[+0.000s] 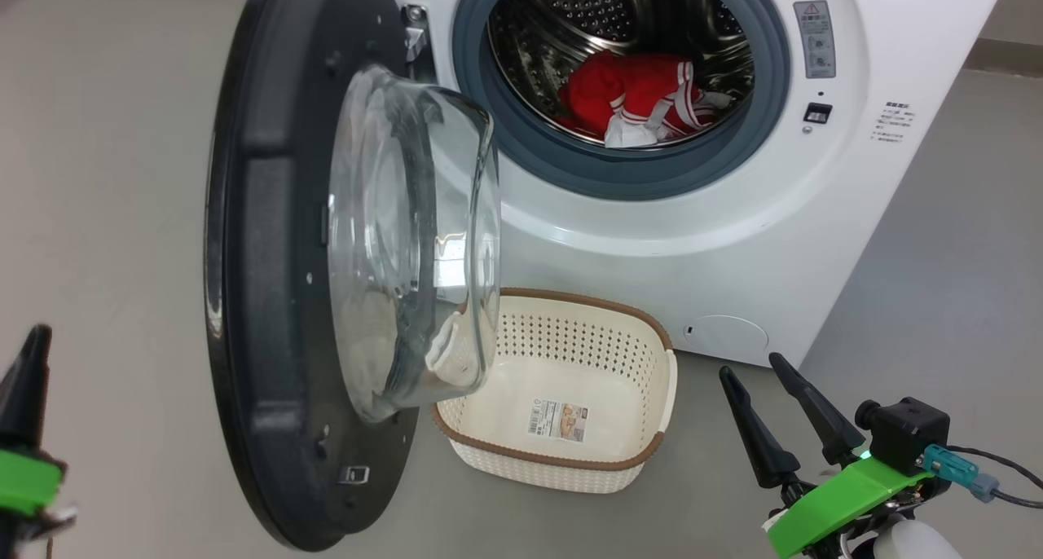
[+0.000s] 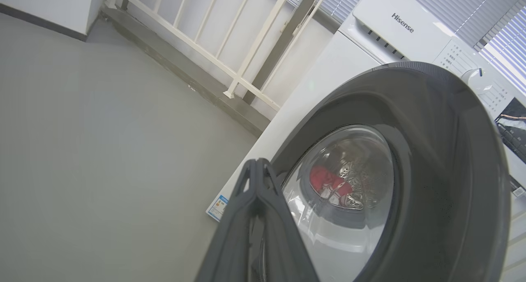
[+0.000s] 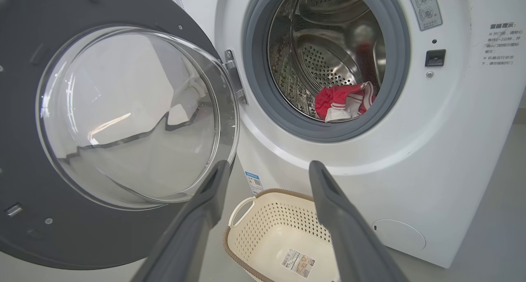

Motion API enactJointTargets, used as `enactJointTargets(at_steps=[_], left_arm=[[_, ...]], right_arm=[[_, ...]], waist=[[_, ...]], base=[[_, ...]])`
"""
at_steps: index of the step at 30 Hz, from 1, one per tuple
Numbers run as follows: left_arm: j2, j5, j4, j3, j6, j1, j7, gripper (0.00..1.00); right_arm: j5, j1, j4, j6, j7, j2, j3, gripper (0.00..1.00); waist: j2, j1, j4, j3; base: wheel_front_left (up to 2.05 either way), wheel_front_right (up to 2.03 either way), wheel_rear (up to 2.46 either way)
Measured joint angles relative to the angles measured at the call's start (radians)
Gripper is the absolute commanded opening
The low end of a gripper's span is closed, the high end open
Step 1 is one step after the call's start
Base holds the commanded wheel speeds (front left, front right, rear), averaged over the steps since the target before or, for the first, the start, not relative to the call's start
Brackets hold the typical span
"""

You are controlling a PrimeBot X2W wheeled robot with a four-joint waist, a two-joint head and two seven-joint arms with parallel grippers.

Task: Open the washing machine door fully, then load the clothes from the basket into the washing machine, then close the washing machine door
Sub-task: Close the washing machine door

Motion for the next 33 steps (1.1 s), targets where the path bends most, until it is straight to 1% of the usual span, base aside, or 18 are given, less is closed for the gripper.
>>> enactJointTargets(at_steps=[4,7,8,12,15,18,23,33], left_arm=[[-0.004,-0.157,0.001,0.028,0.048,-0.07,0.134,0.0],[-0.016,-0.26,-0.004,0.039,0.097,-0.135,0.22,0.0],[-0.018,-0.288,-0.007,0.042,0.12,-0.151,0.247,0.0],[-0.021,-0.379,-0.004,0.066,0.209,-0.198,0.333,0.0],[-0.023,-0.428,0.009,0.075,0.276,-0.229,0.387,0.0],[-0.029,-0.473,0.01,0.074,0.322,-0.244,0.436,0.0],[-0.035,-0.512,-0.015,0.054,0.378,-0.264,0.499,0.0],[-0.05,-0.54,-0.101,0.009,0.449,-0.267,0.572,0.0]], right_arm=[[-0.001,0.0,0.0,0.0,0.0,0.001,-0.002,1.0],[-0.001,0.0,0.002,0.0,0.0,0.0,-0.002,1.0],[-0.001,0.0,0.002,0.0,0.0,0.001,-0.001,1.0],[-0.001,0.0,0.002,0.0,0.0,0.002,0.0,1.0],[-0.001,0.0,0.002,0.0,0.0,0.003,-0.001,1.0],[-0.001,0.0,0.002,0.0,0.0,0.002,-0.002,1.0],[-0.001,0.0,0.002,0.0,0.0,0.002,-0.003,1.0],[-0.001,-0.001,0.002,0.0,0.0,0.003,-0.011,1.0]], waist=[[0.0,0.0,-0.014,0.004],[0.0,0.0,-0.021,0.002],[0.0,0.0,-0.024,0.001],[0.0,0.0,-0.039,0.0],[0.0,0.0,-0.049,0.0],[0.0,0.0,-0.058,0.002],[0.0,0.0,-0.071,0.007],[0.0,0.0,-0.105,0.007]], base=[[0.0,0.0,0.0],[0.0,0.0,0.0],[0.0,0.0,0.0],[0.0,0.0,0.0],[0.0,0.0,0.0],[0.0,0.0,0.0],[0.0,0.0,0.0],[0.0,0.0,0.0]])
